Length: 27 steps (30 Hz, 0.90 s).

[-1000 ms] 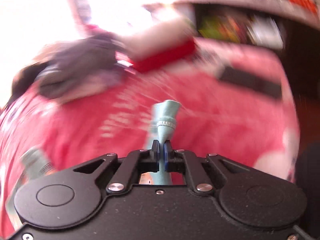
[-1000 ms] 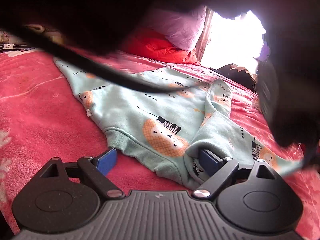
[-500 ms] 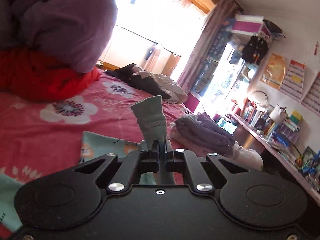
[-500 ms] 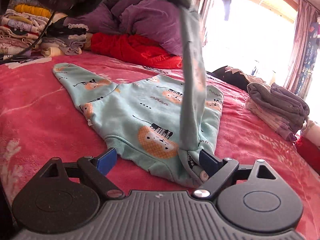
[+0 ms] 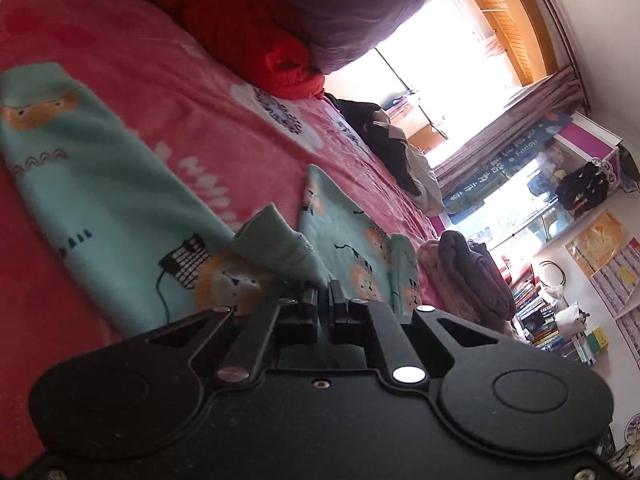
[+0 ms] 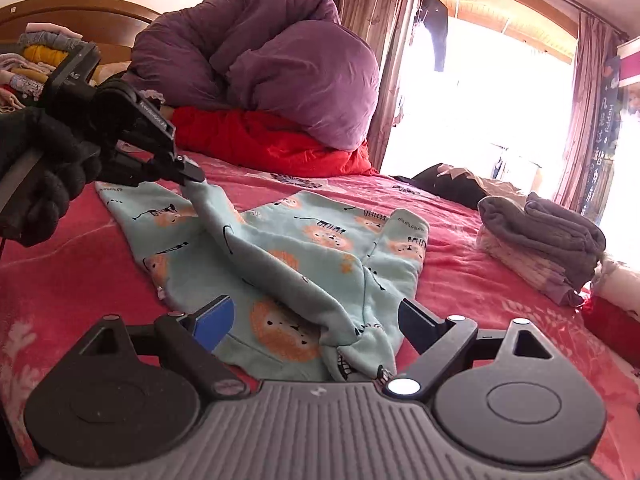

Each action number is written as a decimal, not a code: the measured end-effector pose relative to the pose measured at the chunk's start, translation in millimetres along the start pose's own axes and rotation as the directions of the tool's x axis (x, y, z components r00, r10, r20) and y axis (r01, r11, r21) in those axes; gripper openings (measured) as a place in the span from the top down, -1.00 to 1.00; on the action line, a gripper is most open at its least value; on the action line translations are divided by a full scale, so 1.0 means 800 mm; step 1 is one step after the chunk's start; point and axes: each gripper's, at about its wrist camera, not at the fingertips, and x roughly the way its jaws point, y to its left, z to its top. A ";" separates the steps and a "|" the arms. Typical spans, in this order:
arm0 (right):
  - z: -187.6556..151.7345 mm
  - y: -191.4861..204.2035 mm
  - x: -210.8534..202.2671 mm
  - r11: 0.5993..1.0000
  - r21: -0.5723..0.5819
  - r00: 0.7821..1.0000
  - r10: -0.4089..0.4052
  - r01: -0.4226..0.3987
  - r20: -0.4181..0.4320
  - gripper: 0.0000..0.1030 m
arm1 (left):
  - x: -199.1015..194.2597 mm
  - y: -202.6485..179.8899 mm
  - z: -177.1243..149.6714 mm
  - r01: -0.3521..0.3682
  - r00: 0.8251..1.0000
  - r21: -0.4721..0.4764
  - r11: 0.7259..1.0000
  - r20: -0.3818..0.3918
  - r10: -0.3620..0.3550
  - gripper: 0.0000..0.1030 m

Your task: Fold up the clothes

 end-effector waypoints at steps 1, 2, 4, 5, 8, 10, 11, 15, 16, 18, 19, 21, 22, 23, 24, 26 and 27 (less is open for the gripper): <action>-0.002 -0.002 0.010 1.000 0.018 0.999 0.016 -0.015 -0.037 -0.73 | 0.001 0.004 -0.001 -0.010 1.000 -0.010 1.000 -0.009 0.010 0.94; -0.006 0.002 0.018 1.000 0.002 0.997 0.024 -0.024 -0.076 -0.73 | 0.003 0.009 -0.001 -0.020 1.000 -0.025 0.999 -0.025 0.019 0.93; -0.018 0.019 0.027 0.995 -0.098 0.987 0.016 -0.031 -0.157 -0.74 | 0.007 0.017 -0.002 -0.035 0.998 -0.060 0.998 -0.051 0.032 0.91; -0.021 0.026 0.026 0.990 -0.138 0.984 0.014 -0.039 -0.178 -0.74 | 0.006 0.017 -0.002 -0.028 0.998 -0.073 0.997 -0.049 0.025 0.89; -0.015 0.029 0.003 0.989 -0.145 0.989 0.013 -0.035 -0.150 -0.73 | 0.005 0.013 0.002 -0.002 0.999 -0.081 0.997 -0.045 -0.002 0.75; -0.011 0.026 -0.015 0.990 -0.141 0.993 -0.006 -0.010 -0.118 -0.73 | 0.005 0.013 0.004 -0.008 0.999 -0.084 0.996 -0.045 0.004 0.71; -0.008 0.023 -0.021 0.990 -0.140 0.995 -0.024 0.011 -0.092 -0.73 | 0.005 0.013 0.004 -0.014 0.999 -0.085 0.996 -0.046 0.010 0.71; -0.001 0.012 -0.020 0.991 -0.116 0.998 -0.061 0.059 -0.009 -0.78 | 0.010 0.018 0.004 -0.043 0.998 -0.083 0.996 -0.040 0.040 0.75; -0.002 0.011 -0.012 0.993 -0.106 0.999 -0.047 0.044 -0.023 -0.81 | 0.010 0.018 0.004 -0.050 0.998 -0.073 0.996 -0.038 0.048 0.84; -0.009 0.008 0.013 0.997 -0.074 0.993 -0.001 -0.008 -0.114 -0.80 | 0.012 0.016 0.003 -0.058 0.998 -0.050 0.997 -0.032 0.057 0.90; -0.015 0.009 0.024 0.997 -0.066 0.986 0.027 -0.038 -0.162 -0.86 | 0.013 0.016 0.002 -0.058 0.998 -0.045 0.997 -0.029 0.056 0.93; -0.025 0.017 0.035 0.994 -0.099 0.979 0.035 -0.056 -0.202 -0.93 | 0.013 0.015 0.002 -0.060 0.998 -0.041 0.997 -0.021 0.059 0.94; -0.026 0.018 0.036 0.993 -0.104 0.977 0.038 -0.061 -0.208 -0.92 | 0.012 0.016 0.002 -0.058 0.998 -0.040 0.998 -0.017 0.057 0.94; -0.023 0.016 0.032 0.993 -0.099 0.979 0.040 -0.060 -0.200 -0.90 | 0.011 0.015 0.002 -0.056 0.998 -0.038 0.998 -0.012 0.055 0.95; -0.019 0.014 0.028 0.994 -0.094 0.981 0.041 -0.060 -0.192 -0.83 | 0.010 0.014 0.003 -0.053 0.999 -0.035 0.998 -0.005 0.053 0.95; -0.013 0.011 0.016 0.995 -0.090 0.988 0.039 -0.053 -0.151 -0.67 | 0.007 0.009 0.005 -0.039 0.999 -0.026 0.999 0.010 0.040 0.95; -0.009 0.010 0.010 0.995 -0.089 0.991 0.036 -0.048 -0.126 -0.64 | 0.005 0.006 0.006 -0.029 0.999 -0.017 0.999 0.018 0.029 0.95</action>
